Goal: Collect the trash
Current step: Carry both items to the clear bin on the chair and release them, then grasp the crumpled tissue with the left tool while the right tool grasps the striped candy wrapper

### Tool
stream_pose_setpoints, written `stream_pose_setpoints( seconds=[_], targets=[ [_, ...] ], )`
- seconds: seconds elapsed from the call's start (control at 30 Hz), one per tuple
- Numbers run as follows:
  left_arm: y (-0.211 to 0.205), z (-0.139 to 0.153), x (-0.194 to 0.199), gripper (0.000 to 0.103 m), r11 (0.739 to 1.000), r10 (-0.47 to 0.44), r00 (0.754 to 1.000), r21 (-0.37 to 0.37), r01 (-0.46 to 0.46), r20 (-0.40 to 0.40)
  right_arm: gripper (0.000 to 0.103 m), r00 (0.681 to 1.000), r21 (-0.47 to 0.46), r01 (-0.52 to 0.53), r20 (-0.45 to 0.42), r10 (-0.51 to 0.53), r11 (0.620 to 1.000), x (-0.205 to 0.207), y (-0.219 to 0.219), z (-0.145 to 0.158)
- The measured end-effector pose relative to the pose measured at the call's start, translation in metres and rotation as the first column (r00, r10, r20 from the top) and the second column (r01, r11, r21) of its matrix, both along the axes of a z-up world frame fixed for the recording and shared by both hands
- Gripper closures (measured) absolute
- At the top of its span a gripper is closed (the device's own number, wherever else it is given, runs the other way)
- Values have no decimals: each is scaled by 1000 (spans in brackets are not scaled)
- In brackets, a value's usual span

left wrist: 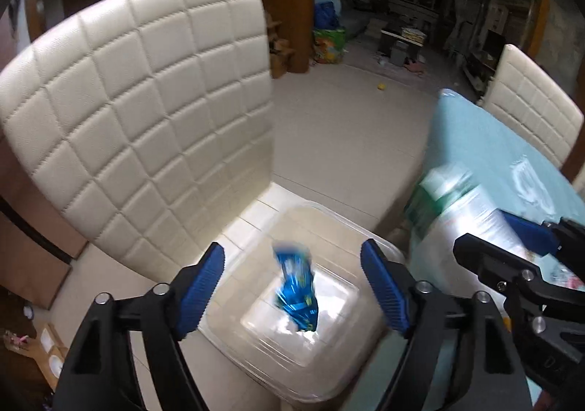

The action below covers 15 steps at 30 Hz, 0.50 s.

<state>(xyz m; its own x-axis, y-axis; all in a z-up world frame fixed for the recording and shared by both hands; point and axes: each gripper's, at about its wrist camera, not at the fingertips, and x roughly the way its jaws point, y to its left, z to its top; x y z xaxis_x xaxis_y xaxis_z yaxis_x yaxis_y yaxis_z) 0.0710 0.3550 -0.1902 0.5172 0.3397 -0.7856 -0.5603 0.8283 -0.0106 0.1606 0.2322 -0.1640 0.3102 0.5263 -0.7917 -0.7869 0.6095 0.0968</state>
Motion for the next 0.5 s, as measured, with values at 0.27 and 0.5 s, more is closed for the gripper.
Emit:
stream_pose_setpoints(
  seconds=[0.27,0.5],
  targets=[
    [28,-8,-16,26,997,79,996,-13,-79,-37,38,1000,-18,-14,3,14,1000,-4,16,-7],
    [5,5,-11,26,999,47,999,13,-47,-27,33,997,-38,67,27,-66,997,-4,-25,2]
  ],
)
